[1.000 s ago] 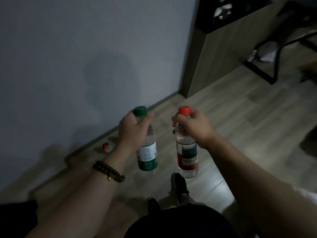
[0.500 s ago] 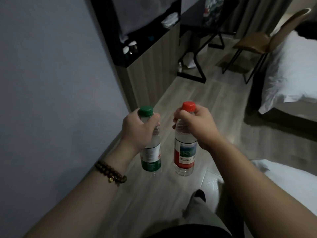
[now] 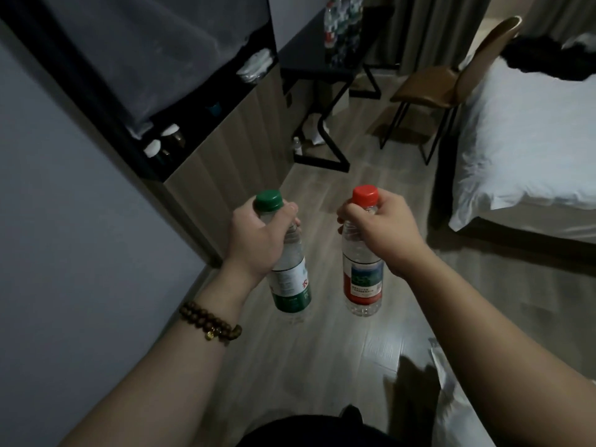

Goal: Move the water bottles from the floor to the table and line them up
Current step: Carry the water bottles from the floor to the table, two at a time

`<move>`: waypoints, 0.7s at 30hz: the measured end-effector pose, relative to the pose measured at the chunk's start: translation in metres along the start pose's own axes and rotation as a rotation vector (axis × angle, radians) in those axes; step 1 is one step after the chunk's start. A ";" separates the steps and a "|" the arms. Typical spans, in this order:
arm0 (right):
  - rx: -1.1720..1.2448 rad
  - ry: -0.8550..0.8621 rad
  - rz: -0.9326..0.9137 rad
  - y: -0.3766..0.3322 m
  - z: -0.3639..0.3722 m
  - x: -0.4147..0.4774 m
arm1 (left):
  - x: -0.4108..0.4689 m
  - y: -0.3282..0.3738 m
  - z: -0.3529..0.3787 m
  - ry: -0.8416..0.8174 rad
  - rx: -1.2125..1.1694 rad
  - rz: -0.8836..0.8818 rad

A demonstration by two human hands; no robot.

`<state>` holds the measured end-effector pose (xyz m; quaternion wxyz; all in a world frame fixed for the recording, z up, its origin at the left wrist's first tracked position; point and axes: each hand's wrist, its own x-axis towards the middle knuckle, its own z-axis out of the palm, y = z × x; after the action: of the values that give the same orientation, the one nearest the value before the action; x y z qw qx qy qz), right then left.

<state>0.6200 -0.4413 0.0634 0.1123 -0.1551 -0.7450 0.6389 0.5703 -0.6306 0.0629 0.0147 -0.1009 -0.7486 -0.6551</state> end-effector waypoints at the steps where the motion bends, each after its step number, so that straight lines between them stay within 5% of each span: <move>1: 0.012 0.015 0.000 0.001 -0.009 0.013 | 0.013 0.001 0.011 -0.006 -0.016 0.002; 21: -0.154 0.196 0.040 0.008 -0.097 0.347 | 0.356 -0.051 0.201 -0.216 -0.086 0.078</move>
<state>0.3351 -0.2212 0.0606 0.1598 -0.2397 -0.7742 0.5635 0.2353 -0.3925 0.0396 -0.0451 -0.2004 -0.7125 -0.6710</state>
